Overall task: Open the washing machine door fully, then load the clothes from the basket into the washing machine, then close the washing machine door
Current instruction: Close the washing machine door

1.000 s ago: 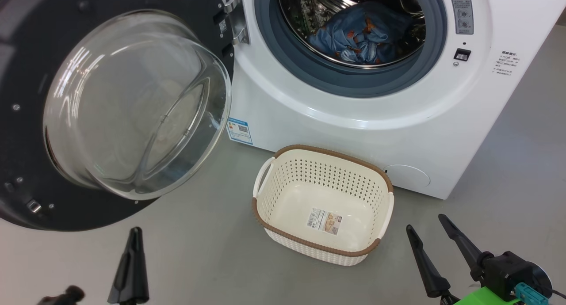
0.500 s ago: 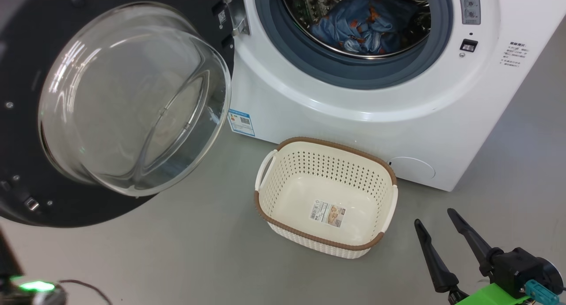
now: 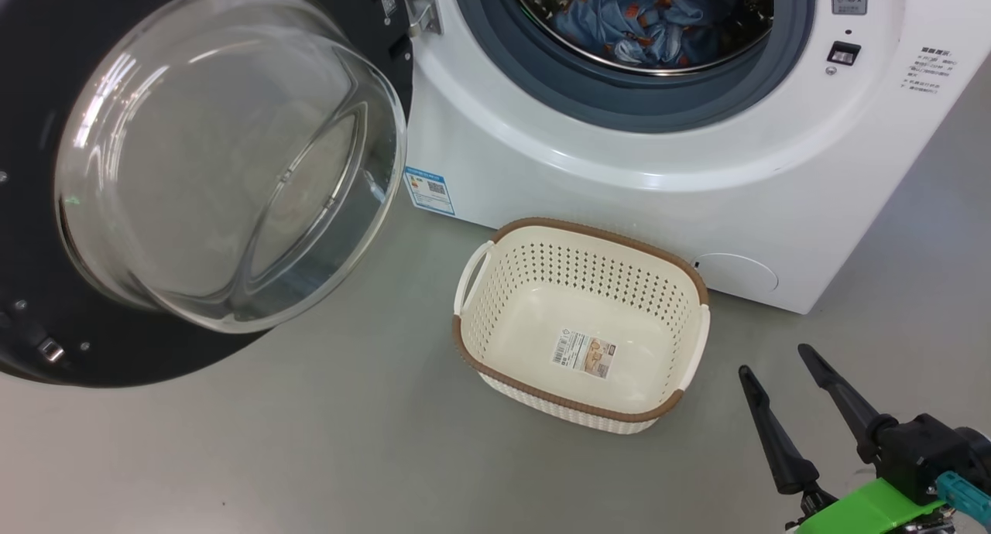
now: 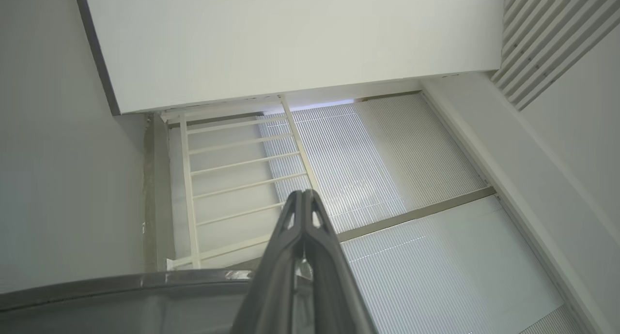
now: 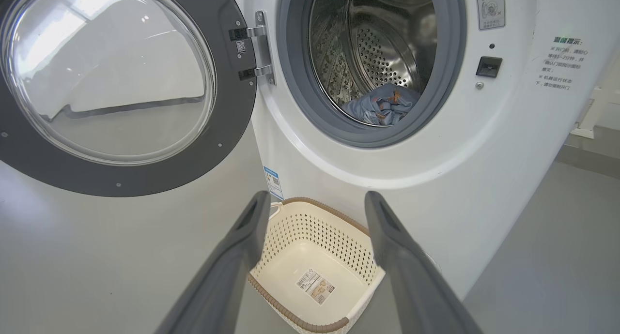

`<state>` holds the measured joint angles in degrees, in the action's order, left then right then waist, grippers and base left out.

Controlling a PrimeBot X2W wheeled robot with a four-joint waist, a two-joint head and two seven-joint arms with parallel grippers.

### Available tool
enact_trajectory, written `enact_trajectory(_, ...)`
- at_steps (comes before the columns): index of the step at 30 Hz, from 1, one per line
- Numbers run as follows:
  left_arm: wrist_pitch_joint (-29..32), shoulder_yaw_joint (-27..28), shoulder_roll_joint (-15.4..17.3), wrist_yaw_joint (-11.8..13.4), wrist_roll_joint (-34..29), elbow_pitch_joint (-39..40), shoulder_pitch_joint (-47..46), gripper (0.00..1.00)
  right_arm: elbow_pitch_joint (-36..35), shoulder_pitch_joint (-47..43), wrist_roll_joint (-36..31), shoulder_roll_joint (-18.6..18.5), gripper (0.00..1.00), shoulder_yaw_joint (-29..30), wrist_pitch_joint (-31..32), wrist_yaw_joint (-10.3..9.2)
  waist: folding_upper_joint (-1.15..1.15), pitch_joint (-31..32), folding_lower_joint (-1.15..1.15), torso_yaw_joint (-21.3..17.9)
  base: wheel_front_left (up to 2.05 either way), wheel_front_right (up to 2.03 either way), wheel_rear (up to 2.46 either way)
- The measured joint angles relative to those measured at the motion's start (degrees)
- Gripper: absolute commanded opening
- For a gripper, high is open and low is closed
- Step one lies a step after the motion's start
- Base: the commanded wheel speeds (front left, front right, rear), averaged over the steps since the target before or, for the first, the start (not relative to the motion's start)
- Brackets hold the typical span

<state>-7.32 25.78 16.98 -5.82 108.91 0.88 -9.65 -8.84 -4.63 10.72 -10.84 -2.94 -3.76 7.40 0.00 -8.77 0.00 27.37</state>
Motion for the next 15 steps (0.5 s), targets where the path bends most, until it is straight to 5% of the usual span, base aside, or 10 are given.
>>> enact_trajectory(7, 3.83, 2.66, 6.68, 3.34, 3.75, -12.95, -6.47, 0.00, -0.80, 0.49, 0.03, -1.19, 1.00, -0.32, 0.75, 0.00, 0.00, -0.98, 0.00, -0.41, 0.00, 0.00, 0.00)
enact_trajectory(15, 7.64, 2.36, 10.09, 7.87, 5.80, -24.40, -11.16, 0.00, -1.75, 1.45, 0.33, -2.63, 1.00, -1.48, 1.68, 0.00, 0.00, -2.56, 0.00, -1.18, 0.00, 0.00, 0.00)
